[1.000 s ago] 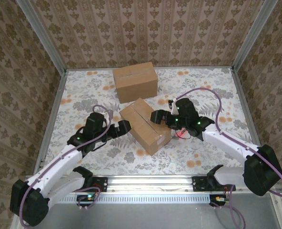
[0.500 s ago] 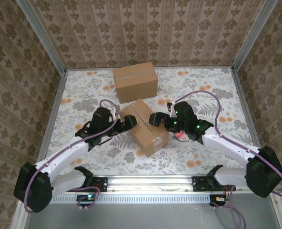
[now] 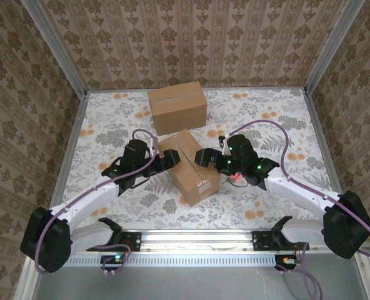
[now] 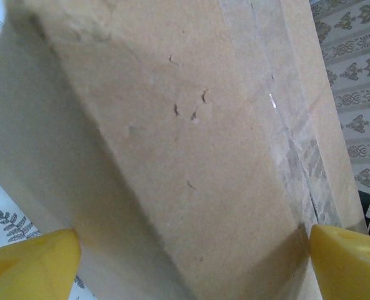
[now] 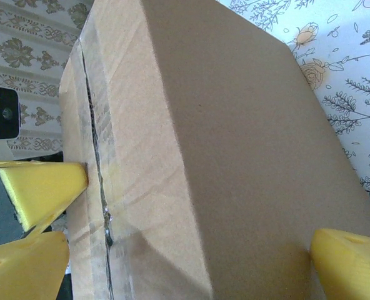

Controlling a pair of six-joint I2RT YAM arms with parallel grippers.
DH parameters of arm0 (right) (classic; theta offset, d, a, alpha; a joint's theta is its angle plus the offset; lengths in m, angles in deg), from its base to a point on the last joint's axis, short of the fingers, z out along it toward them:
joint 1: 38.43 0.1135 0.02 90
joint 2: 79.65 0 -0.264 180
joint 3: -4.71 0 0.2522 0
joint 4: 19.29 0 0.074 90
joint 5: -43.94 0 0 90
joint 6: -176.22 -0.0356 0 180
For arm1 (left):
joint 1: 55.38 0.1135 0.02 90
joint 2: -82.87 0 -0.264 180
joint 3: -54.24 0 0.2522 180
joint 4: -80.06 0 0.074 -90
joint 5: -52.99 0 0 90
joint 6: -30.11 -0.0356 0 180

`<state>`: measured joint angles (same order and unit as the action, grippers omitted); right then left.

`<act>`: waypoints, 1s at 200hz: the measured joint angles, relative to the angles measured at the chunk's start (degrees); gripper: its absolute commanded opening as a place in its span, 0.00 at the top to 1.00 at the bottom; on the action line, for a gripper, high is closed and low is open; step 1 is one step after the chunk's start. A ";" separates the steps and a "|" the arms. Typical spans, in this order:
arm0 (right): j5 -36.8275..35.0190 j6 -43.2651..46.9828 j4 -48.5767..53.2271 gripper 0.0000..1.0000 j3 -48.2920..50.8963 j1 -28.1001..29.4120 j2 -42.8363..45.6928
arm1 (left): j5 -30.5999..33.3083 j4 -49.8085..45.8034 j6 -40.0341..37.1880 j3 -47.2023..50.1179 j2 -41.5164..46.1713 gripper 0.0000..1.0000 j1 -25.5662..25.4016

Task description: Unpack the express box

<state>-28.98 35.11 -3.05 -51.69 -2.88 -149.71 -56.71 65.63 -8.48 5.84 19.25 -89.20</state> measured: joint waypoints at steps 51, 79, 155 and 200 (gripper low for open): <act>-0.24 -0.09 0.02 0.00 0.00 0.15 0.00 | 0.63 2.12 0.00 1.27 -0.37 0.16 0.00; -0.74 0.35 0.55 0.00 -0.02 0.35 0.00 | 0.81 4.11 0.02 2.29 -0.44 0.16 0.00; -7.58 10.95 14.67 0.00 -9.92 2.73 -1.11 | 0.92 6.78 0.04 3.56 -0.52 0.16 0.00; -13.92 22.67 26.16 0.00 -22.97 5.95 -6.93 | 1.05 6.80 0.02 3.56 -0.52 0.16 0.00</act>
<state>-42.91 57.77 23.11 -74.66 3.06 -156.64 -55.66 72.43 -8.45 9.41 18.73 -89.20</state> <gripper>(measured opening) 0.999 0.841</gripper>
